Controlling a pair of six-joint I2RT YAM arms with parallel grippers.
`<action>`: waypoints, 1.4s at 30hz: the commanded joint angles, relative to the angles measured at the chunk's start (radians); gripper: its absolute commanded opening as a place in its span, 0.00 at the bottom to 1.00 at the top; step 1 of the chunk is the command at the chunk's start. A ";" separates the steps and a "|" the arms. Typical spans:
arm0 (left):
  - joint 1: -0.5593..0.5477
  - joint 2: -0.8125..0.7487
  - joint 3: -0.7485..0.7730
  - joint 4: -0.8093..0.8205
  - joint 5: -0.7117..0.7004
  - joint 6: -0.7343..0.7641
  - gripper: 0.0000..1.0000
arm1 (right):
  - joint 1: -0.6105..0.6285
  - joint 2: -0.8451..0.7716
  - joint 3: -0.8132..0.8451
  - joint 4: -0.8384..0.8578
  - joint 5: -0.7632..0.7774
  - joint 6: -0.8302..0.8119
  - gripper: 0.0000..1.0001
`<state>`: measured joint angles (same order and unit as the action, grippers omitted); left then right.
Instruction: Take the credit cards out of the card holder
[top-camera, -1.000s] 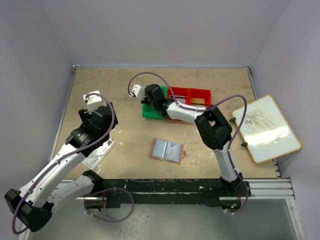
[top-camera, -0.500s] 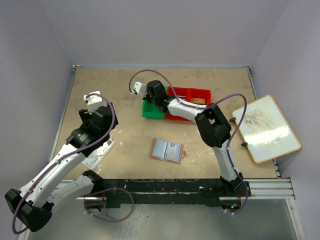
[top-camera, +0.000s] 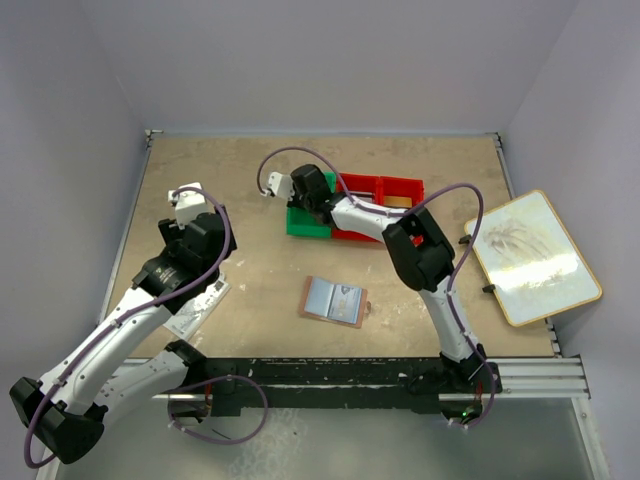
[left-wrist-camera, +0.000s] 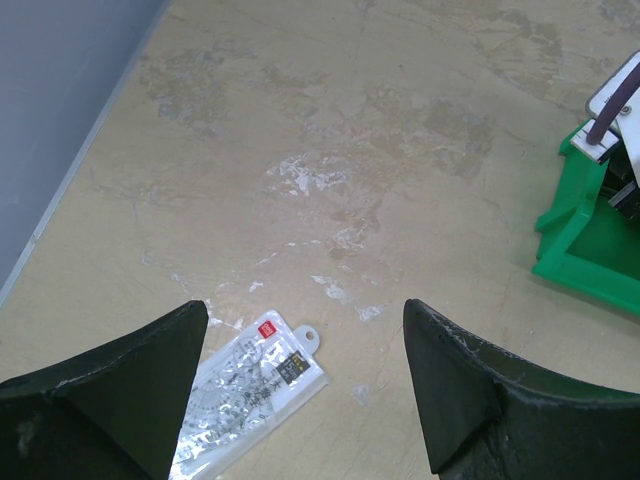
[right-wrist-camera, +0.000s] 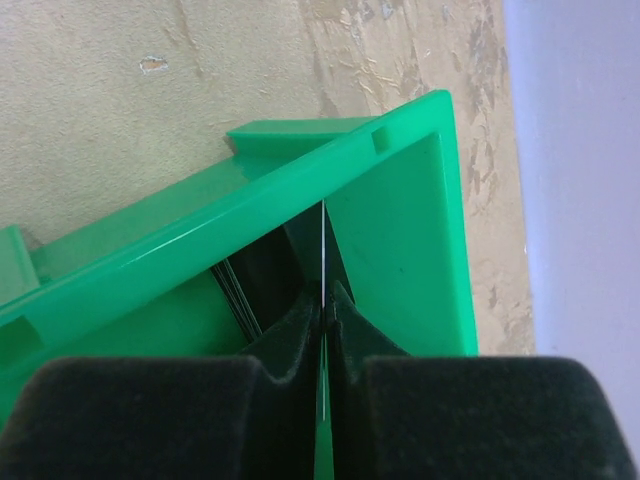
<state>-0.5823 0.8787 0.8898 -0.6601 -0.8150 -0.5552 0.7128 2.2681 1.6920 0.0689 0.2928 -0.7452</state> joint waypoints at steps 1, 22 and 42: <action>0.010 -0.006 0.002 0.031 -0.005 0.017 0.77 | -0.006 -0.006 0.055 -0.038 -0.005 -0.013 0.08; 0.013 0.023 0.002 0.032 0.023 0.025 0.76 | -0.010 0.006 0.046 -0.097 0.024 -0.009 0.35; 0.013 0.042 0.003 0.032 0.036 0.028 0.76 | -0.014 0.016 0.049 -0.073 0.085 0.025 0.58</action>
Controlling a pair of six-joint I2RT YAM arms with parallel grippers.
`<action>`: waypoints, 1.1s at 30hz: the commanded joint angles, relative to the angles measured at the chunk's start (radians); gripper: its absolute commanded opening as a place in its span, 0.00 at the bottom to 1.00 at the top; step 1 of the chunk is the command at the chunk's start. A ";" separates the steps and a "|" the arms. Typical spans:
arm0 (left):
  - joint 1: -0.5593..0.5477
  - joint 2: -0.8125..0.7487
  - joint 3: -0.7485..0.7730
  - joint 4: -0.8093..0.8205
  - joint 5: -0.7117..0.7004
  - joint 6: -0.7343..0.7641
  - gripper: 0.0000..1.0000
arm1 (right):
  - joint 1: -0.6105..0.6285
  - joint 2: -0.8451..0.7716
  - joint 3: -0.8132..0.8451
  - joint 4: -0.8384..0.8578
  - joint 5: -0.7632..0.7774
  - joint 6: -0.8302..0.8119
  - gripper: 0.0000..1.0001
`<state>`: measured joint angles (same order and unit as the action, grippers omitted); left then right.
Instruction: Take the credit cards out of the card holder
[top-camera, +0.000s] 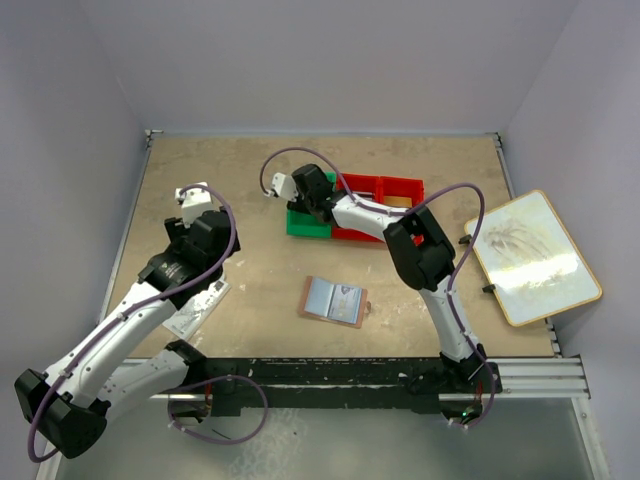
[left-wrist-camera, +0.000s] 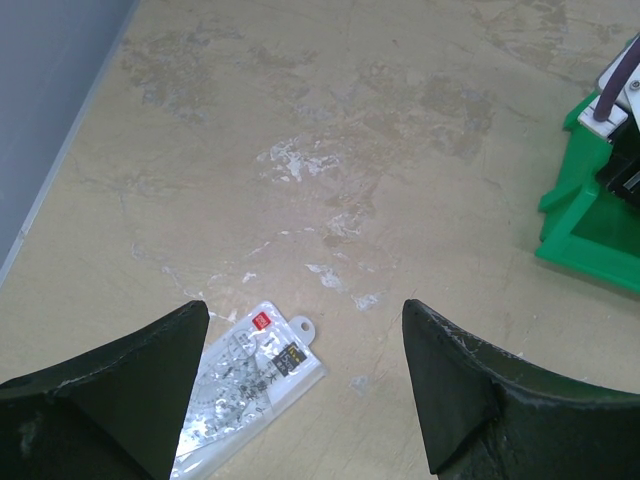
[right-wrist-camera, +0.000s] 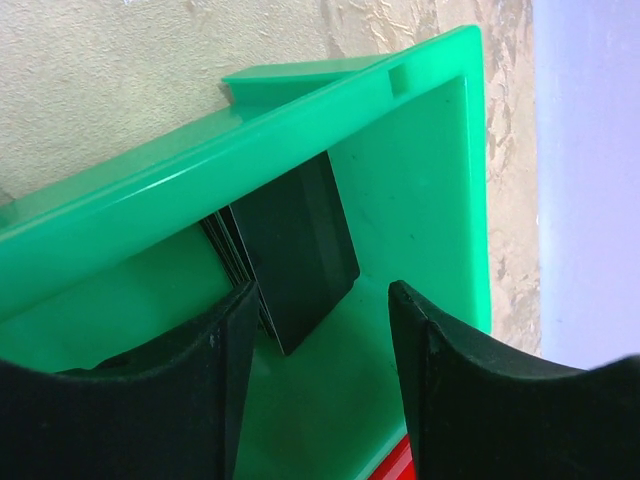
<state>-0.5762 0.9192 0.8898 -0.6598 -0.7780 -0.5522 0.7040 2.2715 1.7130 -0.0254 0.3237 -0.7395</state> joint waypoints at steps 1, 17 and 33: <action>0.007 0.002 0.003 0.032 -0.001 0.025 0.76 | -0.006 0.010 0.031 0.020 0.055 0.026 0.58; 0.007 0.021 0.003 0.031 0.010 0.029 0.75 | -0.006 -0.028 0.030 0.000 0.005 0.103 0.62; 0.007 0.015 0.000 0.032 -0.005 0.024 0.75 | -0.006 -0.441 -0.329 0.362 0.163 0.423 0.83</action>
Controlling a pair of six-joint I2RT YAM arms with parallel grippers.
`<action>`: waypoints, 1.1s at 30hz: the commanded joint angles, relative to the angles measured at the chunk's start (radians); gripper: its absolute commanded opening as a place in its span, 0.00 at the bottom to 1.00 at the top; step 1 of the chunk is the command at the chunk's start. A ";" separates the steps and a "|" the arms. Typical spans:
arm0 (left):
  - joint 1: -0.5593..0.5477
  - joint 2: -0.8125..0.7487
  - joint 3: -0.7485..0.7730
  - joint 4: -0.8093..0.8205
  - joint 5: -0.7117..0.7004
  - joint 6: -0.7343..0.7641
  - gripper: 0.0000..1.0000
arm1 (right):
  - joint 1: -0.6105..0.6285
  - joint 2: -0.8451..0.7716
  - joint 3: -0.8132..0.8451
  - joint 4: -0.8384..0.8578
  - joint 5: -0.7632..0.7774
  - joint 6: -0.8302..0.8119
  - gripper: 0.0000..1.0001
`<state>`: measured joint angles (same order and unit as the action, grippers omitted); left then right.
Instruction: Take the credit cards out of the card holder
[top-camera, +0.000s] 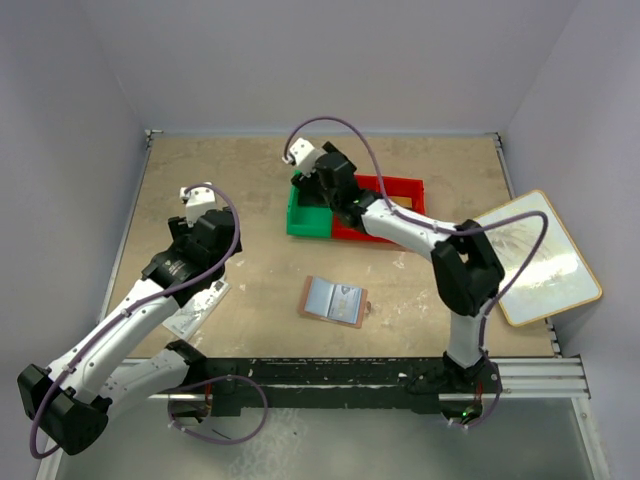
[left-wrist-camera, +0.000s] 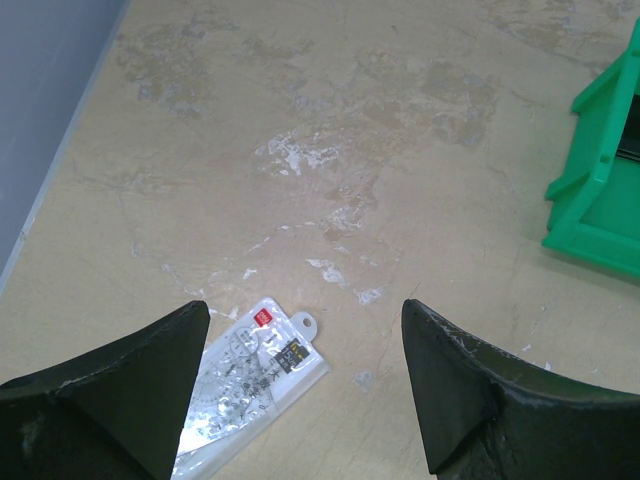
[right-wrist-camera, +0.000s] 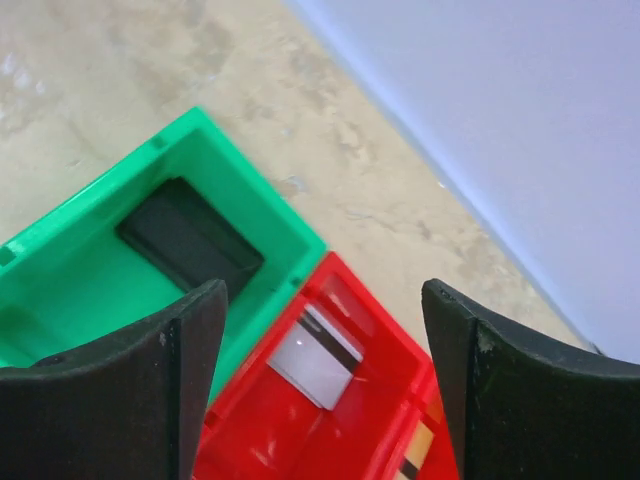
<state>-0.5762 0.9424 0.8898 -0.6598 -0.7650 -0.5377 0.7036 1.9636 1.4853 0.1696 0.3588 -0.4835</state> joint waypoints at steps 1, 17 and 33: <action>0.007 -0.007 0.000 0.033 -0.016 0.011 0.75 | -0.007 -0.166 -0.142 0.178 0.150 0.221 0.89; 0.006 0.142 -0.003 0.138 0.382 0.010 0.73 | -0.007 -0.817 -0.861 0.152 -0.415 1.085 0.81; -0.099 0.586 0.116 0.448 0.762 -0.029 0.63 | 0.280 -0.845 -1.209 0.333 -0.595 1.292 0.70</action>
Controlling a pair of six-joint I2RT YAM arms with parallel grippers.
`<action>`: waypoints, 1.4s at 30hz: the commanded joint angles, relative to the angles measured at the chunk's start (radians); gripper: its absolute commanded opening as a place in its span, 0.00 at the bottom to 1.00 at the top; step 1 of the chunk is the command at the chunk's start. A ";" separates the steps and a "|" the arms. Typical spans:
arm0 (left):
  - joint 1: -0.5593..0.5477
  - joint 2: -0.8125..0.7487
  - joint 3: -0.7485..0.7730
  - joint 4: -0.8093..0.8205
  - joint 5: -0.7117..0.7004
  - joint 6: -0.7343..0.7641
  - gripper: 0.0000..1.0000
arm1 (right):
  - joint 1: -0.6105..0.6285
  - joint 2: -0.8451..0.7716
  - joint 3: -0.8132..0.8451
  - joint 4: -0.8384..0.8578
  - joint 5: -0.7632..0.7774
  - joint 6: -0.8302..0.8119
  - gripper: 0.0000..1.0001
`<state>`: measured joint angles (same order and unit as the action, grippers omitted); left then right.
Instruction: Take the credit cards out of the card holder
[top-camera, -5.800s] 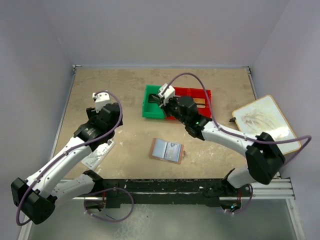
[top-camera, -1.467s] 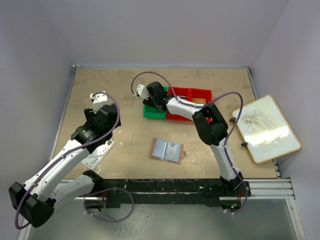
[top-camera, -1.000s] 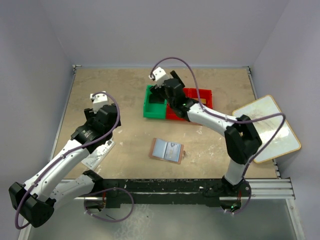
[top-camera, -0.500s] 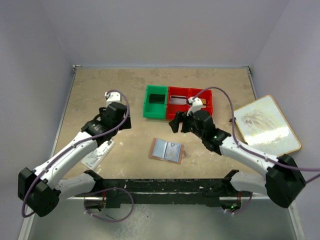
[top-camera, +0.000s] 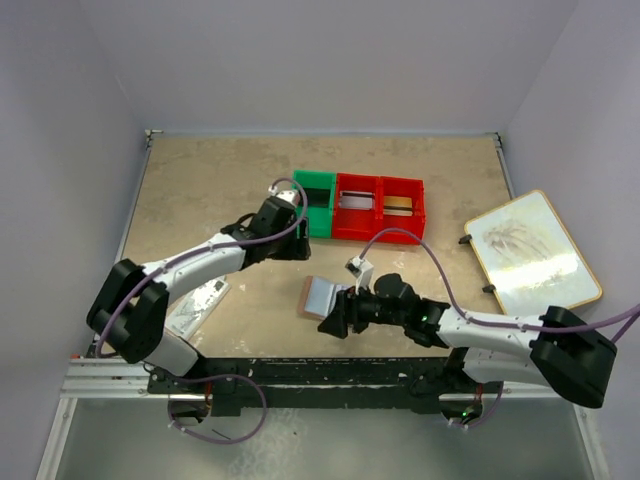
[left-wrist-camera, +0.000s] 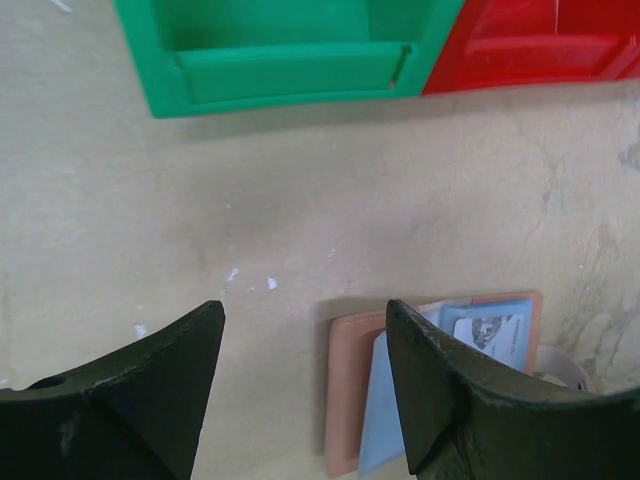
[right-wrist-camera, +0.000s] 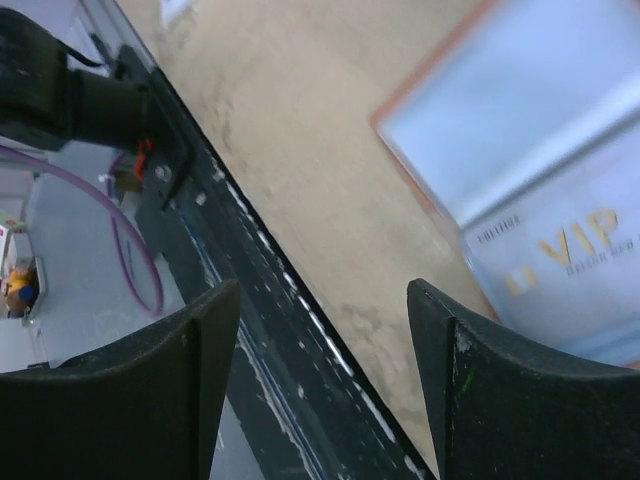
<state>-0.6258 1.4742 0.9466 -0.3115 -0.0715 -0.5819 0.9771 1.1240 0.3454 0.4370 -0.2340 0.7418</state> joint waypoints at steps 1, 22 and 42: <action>-0.070 0.074 0.069 0.104 0.054 0.023 0.63 | 0.007 0.002 -0.086 0.082 -0.021 0.068 0.70; -0.184 0.221 0.033 0.100 -0.027 0.129 0.56 | -0.184 0.100 -0.100 -0.057 0.212 0.264 0.76; -0.275 -0.049 -0.287 0.242 -0.001 -0.066 0.49 | -0.270 0.211 0.118 -0.194 0.288 0.149 0.81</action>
<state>-0.8867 1.4899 0.6903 -0.0944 -0.0601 -0.5941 0.7120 1.3266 0.4358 0.3222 -0.0093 0.9264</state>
